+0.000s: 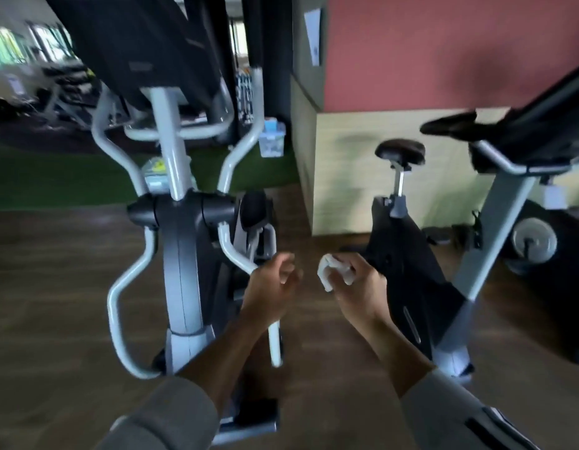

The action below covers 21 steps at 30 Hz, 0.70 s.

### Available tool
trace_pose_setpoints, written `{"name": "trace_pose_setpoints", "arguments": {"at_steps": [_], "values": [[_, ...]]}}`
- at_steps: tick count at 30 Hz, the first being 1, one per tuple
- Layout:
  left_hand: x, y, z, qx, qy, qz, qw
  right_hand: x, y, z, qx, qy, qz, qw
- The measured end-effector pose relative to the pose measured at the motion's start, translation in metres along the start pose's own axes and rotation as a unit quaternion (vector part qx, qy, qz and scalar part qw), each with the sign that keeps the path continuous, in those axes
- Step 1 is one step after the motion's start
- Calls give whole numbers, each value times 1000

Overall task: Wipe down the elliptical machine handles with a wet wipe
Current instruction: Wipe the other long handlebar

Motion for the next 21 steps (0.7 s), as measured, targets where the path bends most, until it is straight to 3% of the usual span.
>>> {"name": "trace_pose_setpoints", "arguments": {"at_steps": [8, 15, 21], "values": [[145, -119, 152, 39, -152, -142, 977, 144, 164, 13, -31, -79, 218, 972], [228, -176, 248, 96, -200, -220, 950, 236, 275, 13, -67, -153, 309, 936], [289, -199, 285, 121, -215, -238, 939, 290, 319, 39, 13, -220, 329, 918]]}}
Point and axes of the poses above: each hand's wrist, its own x-axis towards the middle knuckle, its own z-axis out of the back of the hand, y = z × x, the point moved 10 cm from there along x, towards the middle knuckle, and after that the axes turned 3 degrees about z, right-handed, at the moved point
